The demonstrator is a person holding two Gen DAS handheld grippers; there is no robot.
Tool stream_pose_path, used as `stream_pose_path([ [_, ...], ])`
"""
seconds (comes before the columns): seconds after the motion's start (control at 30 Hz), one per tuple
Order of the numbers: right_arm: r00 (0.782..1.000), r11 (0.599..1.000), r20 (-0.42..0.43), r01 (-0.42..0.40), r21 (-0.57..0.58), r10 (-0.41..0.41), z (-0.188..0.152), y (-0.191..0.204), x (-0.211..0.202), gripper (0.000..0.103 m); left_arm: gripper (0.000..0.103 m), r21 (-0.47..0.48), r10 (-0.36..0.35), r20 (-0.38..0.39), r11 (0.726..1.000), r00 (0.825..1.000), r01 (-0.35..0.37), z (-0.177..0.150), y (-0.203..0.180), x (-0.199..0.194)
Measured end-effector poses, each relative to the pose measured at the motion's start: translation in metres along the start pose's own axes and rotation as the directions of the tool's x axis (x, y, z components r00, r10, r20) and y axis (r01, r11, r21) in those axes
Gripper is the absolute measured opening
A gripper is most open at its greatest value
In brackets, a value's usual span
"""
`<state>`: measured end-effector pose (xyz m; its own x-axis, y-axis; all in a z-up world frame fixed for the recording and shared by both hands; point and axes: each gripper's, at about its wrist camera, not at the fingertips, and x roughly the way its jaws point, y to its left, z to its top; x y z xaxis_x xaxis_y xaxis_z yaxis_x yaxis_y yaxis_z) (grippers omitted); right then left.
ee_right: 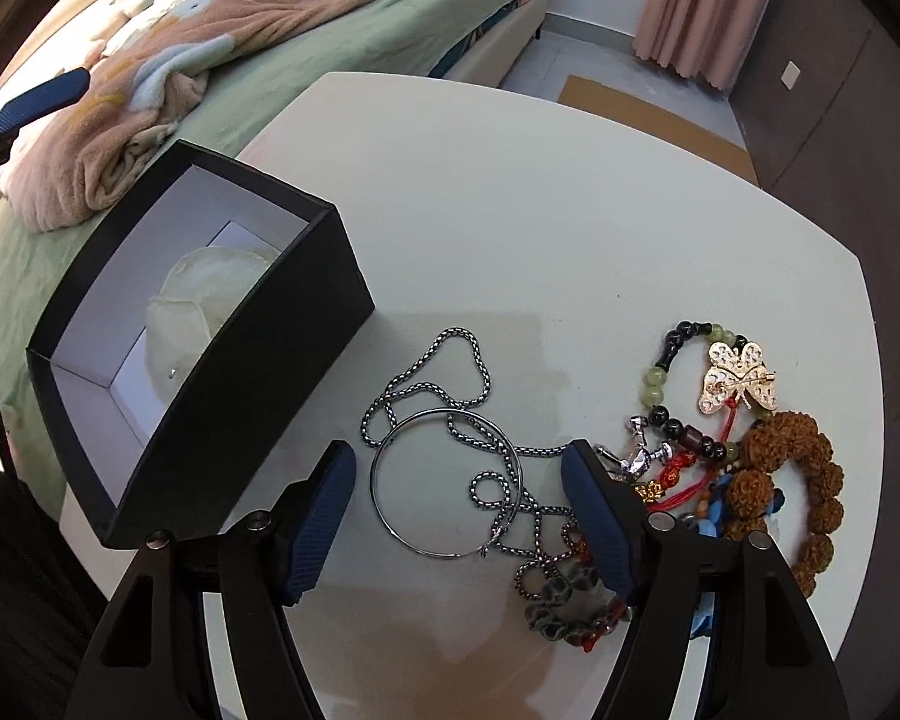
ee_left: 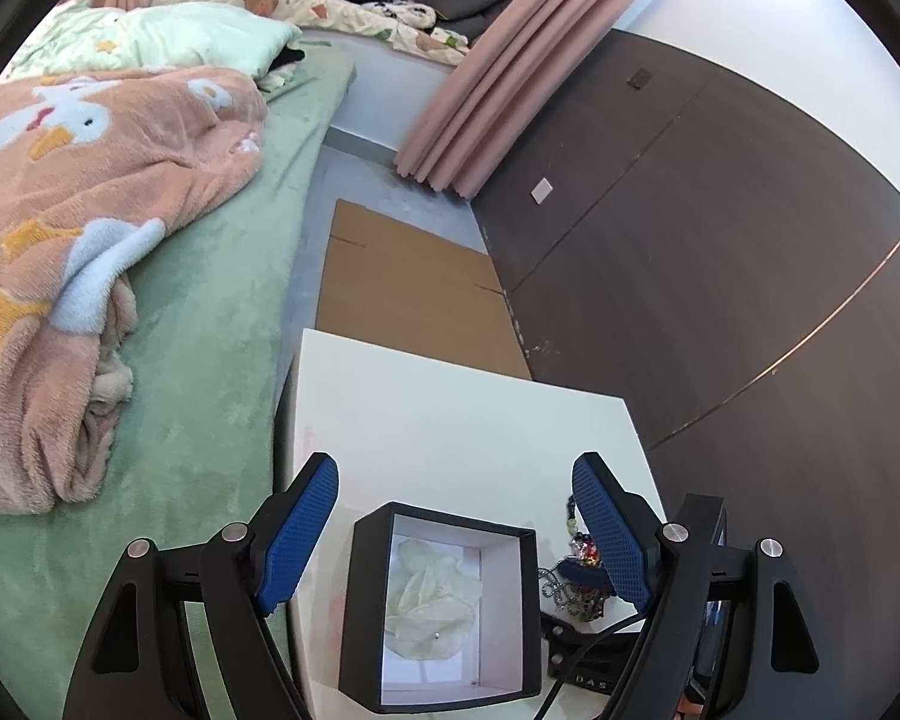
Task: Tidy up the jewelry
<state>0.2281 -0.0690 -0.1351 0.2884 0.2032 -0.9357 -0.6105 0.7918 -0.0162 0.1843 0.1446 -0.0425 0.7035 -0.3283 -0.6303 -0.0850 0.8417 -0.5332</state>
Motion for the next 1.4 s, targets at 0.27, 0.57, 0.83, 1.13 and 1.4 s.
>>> stream_pose_path([
  [0.27,1.000,0.999,0.018,0.003,0.043,-0.004,-0.002,0.000,-0.009,0.051,0.081,0.018,0.010,0.021,1.000,1.000,-0.010,0.000,-0.003,-0.012],
  [0.57,0.956,0.987,0.281,-0.119,0.109,0.085,0.003,0.001,-0.070,0.051,0.081,0.060,0.023,0.015,0.998,1.000,-0.023,-0.003,-0.010,-0.017],
  [0.83,0.875,0.933,0.395,-0.345,0.101,0.281,0.026,0.027,-0.079,0.051,0.081,0.101,0.051,0.026,0.993,0.998,-0.054,-0.009,-0.015,-0.021],
  [1.13,0.882,0.893,0.340,-0.407,0.194,0.328,0.020,0.021,-0.076,0.078,0.081,0.093,0.068,0.053,0.993,0.996,-0.073,-0.012,-0.015,-0.024],
  [1.4,0.892,0.881,0.377,-0.370,0.296,0.248,-0.016,-0.024,-0.107,0.078,0.081,0.145,0.033,0.048,0.989,0.998,-0.039,-0.019,-0.045,-0.013],
])
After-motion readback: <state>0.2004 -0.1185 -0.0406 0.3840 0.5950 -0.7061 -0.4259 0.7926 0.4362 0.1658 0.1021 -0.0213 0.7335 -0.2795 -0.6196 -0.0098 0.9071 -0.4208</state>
